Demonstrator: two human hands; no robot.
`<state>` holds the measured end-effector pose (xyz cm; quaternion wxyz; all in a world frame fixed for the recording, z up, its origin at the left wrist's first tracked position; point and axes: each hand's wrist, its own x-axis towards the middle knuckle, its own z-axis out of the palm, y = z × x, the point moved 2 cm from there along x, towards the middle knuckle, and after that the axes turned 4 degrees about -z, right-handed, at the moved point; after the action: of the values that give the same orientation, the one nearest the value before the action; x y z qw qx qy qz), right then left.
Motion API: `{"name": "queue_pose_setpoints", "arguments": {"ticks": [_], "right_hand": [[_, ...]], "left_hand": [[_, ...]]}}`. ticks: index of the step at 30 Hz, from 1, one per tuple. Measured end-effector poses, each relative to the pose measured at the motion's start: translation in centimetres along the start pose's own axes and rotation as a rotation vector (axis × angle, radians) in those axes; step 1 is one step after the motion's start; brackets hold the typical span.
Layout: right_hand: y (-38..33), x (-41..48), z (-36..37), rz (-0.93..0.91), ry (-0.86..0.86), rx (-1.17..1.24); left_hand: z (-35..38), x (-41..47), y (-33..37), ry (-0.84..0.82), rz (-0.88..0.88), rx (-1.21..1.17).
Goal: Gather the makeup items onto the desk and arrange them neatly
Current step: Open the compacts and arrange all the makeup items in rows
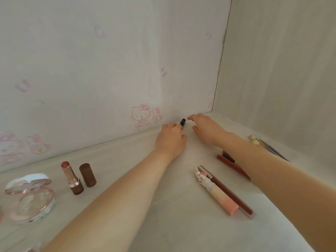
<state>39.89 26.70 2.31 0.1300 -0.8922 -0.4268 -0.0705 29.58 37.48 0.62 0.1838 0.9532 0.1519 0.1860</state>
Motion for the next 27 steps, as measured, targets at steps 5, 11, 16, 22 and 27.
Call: {"name": "queue_pose_setpoints", "arguments": {"ticks": [5, 11, 16, 22, 27], "right_hand": [[0.5, 3.8, 1.2, -0.076, -0.064, -0.079], [0.6, 5.2, 1.3, -0.121, -0.098, -0.06], [0.4, 3.5, 0.9, -0.109, -0.019, 0.042], [-0.6, -0.2, 0.5, -0.084, 0.085, 0.151], [-2.7, -3.8, -0.5, -0.07, 0.118, 0.217]], "left_hand": [[1.0, 2.8, -1.0, -0.107, 0.088, 0.172], [0.3, 3.1, -1.6, -0.081, 0.057, 0.106], [0.0, 2.3, -1.4, -0.033, -0.009, 0.035], [-1.2, 0.5, -0.4, 0.005, -0.057, -0.049], [-2.9, -2.7, 0.4, 0.017, -0.082, -0.159]]}}
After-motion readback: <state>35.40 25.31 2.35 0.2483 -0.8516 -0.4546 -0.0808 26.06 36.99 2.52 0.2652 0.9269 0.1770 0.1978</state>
